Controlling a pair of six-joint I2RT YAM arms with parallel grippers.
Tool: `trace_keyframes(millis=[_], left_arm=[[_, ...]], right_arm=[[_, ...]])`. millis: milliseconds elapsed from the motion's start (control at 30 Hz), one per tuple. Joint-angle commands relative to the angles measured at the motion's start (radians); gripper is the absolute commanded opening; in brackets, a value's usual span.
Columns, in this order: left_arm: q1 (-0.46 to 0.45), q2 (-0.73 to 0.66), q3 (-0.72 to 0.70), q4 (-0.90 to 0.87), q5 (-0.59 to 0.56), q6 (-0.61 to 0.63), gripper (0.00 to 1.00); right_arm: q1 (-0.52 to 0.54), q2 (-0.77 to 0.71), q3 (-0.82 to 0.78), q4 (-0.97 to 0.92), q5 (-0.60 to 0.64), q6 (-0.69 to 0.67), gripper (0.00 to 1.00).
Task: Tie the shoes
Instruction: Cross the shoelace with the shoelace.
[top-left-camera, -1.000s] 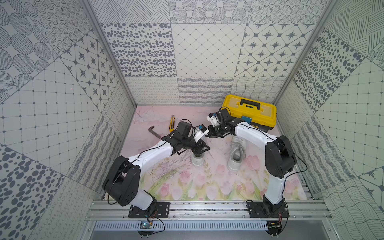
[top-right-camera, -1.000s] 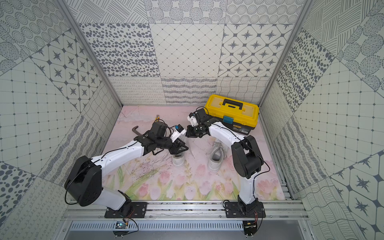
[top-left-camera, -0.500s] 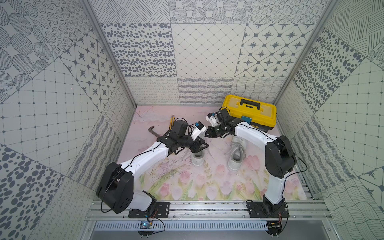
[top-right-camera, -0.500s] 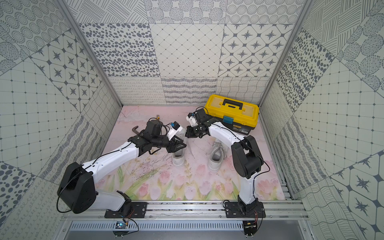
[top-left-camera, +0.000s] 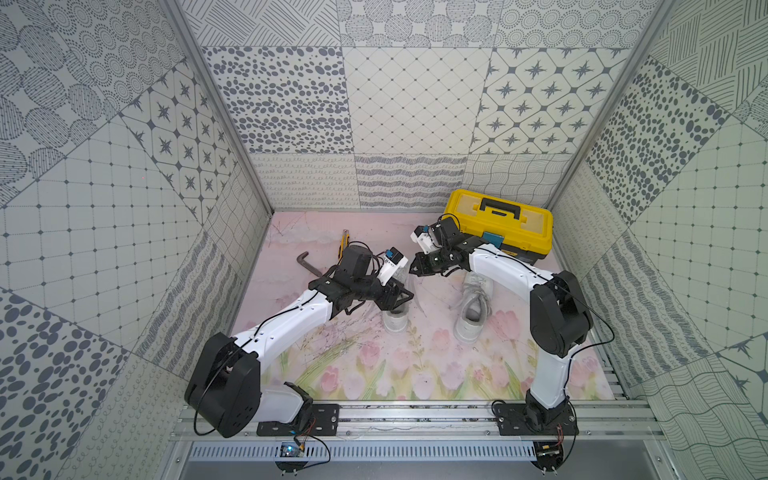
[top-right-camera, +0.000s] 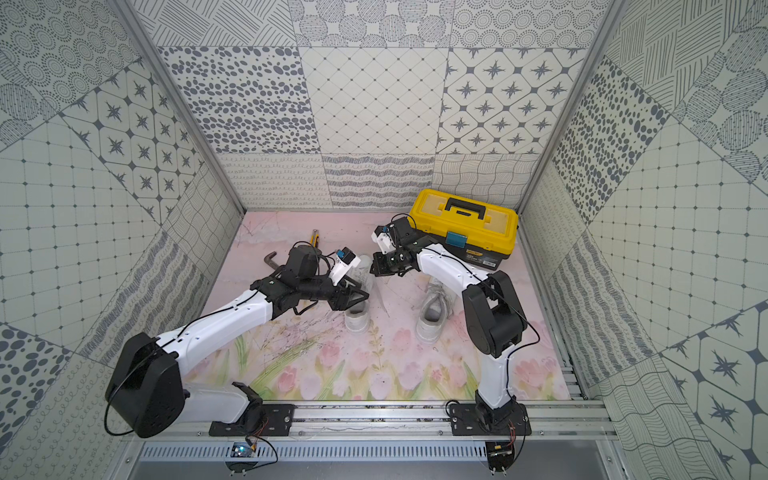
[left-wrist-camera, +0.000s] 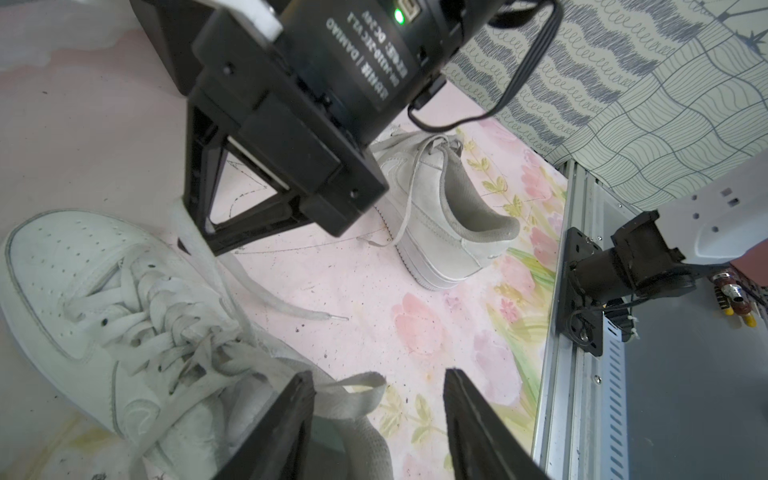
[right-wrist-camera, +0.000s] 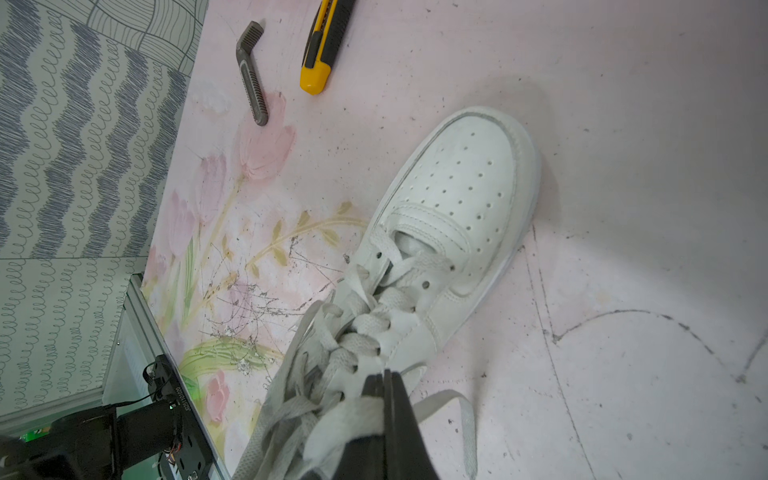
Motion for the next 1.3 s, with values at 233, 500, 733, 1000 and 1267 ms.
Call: trace_keyframes(millis=[233, 500, 733, 1000, 1267], left_arm=[[-0.025, -0.156, -0.191, 0.154, -0.122, -0.078, 0.63], [-0.05, -0.272, -0.321, 0.19, -0.202, -0.184, 0.67], [-0.05, -0.324, -0.339, 0.189, -0.237, -0.245, 0.7], [-0.044, -0.313, -0.23, 0.122, -0.264, -0.27, 0.72], [0.065, -0.078, 0.037, -0.007, -0.013, -0.233, 0.6]], right_arm=[[0.004, -0.025, -0.006, 0.023, 0.019, -0.027, 0.0], [0.004, -0.023, -0.01, 0.022, 0.027, -0.029, 0.0], [0.005, -0.022, -0.011, 0.023, 0.026, -0.032, 0.0], [0.005, -0.055, -0.028, 0.028, 0.029, -0.046, 0.0], [0.013, -0.107, -0.06, 0.076, -0.04, -0.084, 0.0]])
